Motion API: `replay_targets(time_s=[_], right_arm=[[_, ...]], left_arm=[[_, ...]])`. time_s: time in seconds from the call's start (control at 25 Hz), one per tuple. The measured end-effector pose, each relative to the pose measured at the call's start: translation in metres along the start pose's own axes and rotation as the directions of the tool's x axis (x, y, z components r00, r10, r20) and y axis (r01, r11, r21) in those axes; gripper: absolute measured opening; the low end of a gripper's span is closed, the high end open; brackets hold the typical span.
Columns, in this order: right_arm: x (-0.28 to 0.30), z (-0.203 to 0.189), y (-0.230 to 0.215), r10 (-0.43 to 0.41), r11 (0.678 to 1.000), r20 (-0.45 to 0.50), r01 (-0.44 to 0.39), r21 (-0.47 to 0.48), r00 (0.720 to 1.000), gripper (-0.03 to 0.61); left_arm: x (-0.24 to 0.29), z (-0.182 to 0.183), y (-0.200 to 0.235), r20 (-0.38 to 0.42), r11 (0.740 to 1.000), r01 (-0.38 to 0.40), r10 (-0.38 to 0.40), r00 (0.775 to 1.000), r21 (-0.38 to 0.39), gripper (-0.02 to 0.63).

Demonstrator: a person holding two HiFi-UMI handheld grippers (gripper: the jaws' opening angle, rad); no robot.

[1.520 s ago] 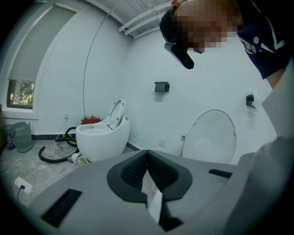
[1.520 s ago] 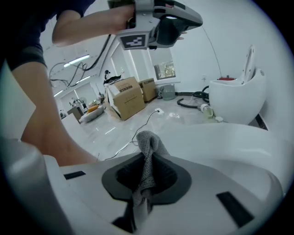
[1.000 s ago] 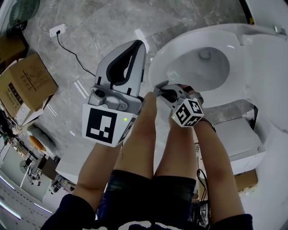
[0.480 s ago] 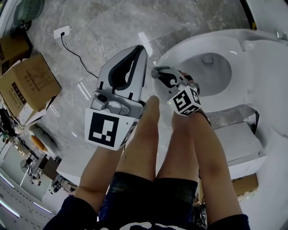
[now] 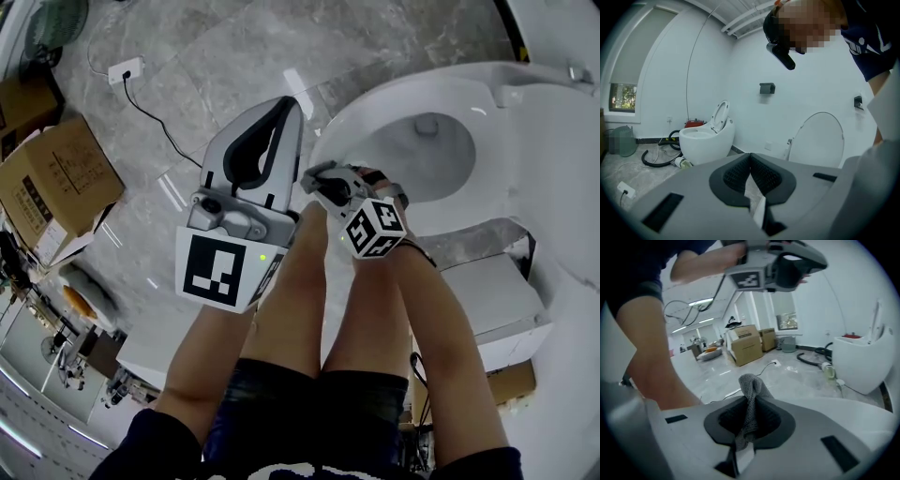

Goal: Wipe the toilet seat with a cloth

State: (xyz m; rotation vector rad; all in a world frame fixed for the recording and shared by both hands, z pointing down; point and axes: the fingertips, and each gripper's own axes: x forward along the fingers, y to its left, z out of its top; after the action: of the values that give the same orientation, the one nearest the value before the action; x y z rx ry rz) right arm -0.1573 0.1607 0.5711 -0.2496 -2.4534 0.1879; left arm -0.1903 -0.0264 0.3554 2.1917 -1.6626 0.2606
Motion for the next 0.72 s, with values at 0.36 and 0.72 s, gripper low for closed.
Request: replay_targets(time_s=[0.36, 0.72], right_arm=[[0.009, 0.01, -0.014, -0.041, 0.996, 0.011, 0.04, 0.081, 0.999, 0.055], [-0.033, 0.009, -0.136, -0.404, 0.856, 0.038, 0.364, 0.367, 0.914, 0.055]], left_arm=[[0.01, 0.004, -0.004, 0.002, 1.0, 0.008, -0.008, 1.0, 0.007, 0.018], [0.009, 0.004, -0.001, -0.001, 1.0, 0.002, -0.002, 1.0, 0.008, 0.018]])
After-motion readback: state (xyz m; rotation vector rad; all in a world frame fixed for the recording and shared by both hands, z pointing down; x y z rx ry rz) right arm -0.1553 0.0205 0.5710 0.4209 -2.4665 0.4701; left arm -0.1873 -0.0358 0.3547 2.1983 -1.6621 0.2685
